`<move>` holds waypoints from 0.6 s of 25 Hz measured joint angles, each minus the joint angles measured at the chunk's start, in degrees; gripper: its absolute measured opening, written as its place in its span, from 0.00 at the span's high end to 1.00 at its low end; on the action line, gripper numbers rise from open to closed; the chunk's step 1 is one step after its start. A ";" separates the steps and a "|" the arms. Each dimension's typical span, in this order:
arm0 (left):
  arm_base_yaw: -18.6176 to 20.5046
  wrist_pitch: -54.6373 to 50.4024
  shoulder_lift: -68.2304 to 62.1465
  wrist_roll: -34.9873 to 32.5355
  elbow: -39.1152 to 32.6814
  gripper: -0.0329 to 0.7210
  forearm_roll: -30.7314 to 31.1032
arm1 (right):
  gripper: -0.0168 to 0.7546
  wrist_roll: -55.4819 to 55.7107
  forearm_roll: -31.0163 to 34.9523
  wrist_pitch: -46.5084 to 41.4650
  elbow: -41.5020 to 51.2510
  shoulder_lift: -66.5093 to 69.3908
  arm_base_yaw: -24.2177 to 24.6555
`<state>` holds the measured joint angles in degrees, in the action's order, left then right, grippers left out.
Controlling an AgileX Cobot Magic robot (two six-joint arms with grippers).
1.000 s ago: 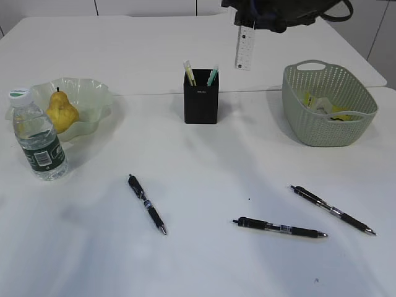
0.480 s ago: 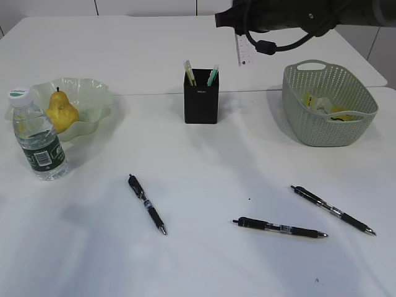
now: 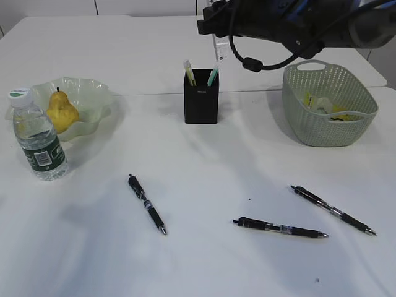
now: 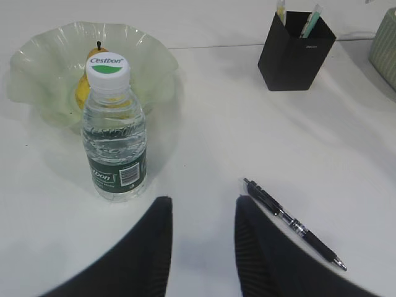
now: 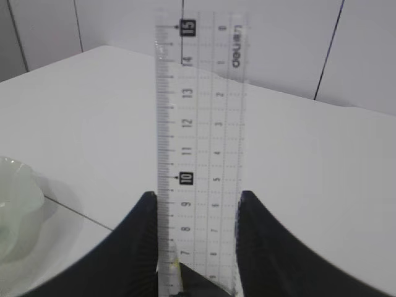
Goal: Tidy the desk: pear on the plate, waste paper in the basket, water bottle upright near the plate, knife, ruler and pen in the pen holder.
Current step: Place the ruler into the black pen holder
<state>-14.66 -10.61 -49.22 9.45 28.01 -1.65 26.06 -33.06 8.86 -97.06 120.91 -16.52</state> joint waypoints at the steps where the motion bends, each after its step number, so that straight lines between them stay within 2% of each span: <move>1: 0.00 0.00 0.00 0.00 0.00 0.64 0.00 | 0.58 0.00 -0.11 1.16 0.00 0.48 0.00; 6: 0.00 0.00 0.00 0.00 0.00 0.64 0.00 | 0.58 0.00 -0.46 7.34 -0.93 2.12 0.00; 15: 0.00 -0.12 0.00 0.00 0.00 0.64 0.00 | 0.58 -0.02 -0.46 8.31 -6.41 7.53 0.00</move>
<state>-14.66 -10.73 -49.22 9.45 28.01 -1.65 26.04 -33.53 17.17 -103.47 128.44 -16.52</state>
